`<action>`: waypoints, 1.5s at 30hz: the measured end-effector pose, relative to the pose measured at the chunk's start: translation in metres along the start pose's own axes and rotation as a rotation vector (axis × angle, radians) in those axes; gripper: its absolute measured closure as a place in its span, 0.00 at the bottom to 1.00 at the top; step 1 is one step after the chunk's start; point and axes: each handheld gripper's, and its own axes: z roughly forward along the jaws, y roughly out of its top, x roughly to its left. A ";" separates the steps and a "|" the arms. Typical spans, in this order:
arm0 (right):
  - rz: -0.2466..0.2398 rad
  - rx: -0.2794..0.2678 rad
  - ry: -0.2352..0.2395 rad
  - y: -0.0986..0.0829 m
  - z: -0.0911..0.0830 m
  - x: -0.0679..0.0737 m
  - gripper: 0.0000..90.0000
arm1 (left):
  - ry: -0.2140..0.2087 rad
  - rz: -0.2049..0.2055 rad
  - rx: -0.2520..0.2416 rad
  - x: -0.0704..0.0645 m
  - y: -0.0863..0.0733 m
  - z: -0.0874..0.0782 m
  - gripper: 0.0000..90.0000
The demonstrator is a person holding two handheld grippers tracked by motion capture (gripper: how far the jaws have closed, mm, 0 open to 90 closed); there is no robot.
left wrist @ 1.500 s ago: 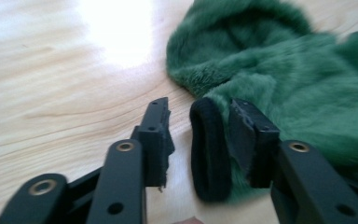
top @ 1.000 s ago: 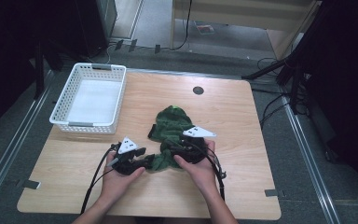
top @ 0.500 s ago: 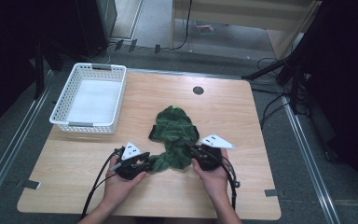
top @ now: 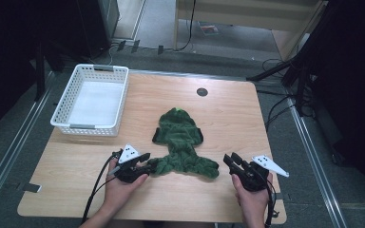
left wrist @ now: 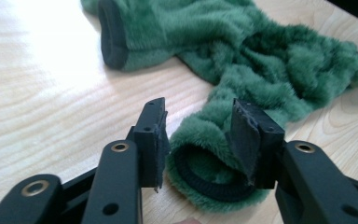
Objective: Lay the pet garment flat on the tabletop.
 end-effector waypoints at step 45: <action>-0.137 0.259 -0.051 -0.039 0.055 0.015 0.73 | -0.012 0.039 0.109 0.005 -0.009 -0.004 0.83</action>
